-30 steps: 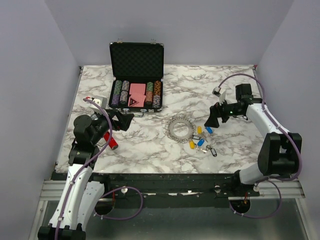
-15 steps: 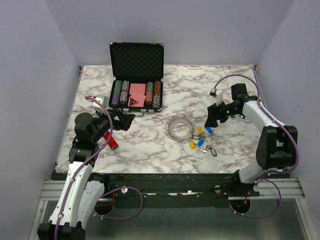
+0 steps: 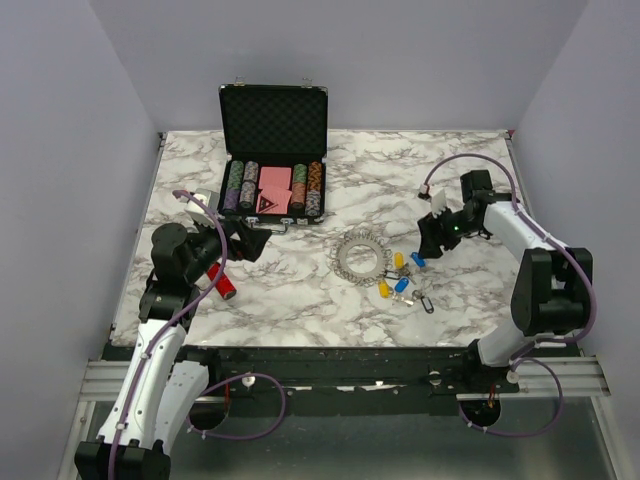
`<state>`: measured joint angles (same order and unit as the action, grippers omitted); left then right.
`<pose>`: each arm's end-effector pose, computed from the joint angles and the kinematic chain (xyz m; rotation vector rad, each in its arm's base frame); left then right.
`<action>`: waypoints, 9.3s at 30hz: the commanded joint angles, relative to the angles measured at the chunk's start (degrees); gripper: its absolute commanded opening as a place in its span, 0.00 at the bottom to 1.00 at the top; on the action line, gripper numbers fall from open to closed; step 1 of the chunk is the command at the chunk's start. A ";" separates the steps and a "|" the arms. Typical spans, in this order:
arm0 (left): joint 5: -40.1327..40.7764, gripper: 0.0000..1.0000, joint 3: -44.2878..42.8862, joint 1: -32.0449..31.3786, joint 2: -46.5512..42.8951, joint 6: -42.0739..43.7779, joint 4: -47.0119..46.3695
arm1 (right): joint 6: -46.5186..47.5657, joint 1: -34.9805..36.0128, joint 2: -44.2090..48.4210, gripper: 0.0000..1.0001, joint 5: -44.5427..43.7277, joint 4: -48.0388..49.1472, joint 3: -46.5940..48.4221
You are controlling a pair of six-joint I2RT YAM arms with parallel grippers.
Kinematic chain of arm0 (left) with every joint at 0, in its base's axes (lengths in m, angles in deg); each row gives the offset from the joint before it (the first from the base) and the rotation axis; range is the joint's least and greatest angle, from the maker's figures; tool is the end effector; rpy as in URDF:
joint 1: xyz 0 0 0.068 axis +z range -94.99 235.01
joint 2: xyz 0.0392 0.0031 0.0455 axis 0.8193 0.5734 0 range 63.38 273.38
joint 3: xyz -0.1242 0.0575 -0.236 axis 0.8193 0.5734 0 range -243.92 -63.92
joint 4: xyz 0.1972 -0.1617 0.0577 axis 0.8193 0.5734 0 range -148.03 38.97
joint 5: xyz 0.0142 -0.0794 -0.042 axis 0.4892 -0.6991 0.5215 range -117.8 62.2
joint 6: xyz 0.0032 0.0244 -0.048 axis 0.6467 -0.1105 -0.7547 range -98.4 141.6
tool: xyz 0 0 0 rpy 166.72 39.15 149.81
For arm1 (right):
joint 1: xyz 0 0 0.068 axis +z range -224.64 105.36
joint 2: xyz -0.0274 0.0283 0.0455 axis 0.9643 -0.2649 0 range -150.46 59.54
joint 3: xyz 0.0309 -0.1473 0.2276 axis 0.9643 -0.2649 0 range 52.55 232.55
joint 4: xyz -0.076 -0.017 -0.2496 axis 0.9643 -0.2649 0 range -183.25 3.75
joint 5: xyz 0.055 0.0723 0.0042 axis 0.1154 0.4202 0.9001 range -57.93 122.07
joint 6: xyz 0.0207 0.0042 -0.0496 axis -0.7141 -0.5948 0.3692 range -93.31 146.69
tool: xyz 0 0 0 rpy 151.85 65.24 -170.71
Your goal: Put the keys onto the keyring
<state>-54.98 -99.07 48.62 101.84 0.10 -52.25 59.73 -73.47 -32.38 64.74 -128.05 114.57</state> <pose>0.1628 -0.0345 0.3068 0.1266 1.7688 -0.7643 0.3034 0.0255 0.2086 -0.8876 2.4642 0.6215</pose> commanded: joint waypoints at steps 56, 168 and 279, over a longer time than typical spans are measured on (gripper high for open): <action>-3.67 0.99 -1.93 -0.02 -1.10 -1.36 -0.68 | 73.48 -2.58 -16.54 0.06 8.29 -22.18 7.50; 12.59 0.04 5.28 -55.31 36.60 24.48 -47.10 | 70.94 17.90 6.40 0.06 43.18 -39.67 -0.32; 19.53 0.00 18.81 -50.30 35.72 -0.12 -96.92 | 52.74 22.03 -3.09 0.29 54.35 -39.59 11.98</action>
<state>-36.32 -78.59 -1.37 137.20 0.06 -132.55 112.01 -52.36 -35.62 116.01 -162.72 126.48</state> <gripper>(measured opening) 0.007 0.330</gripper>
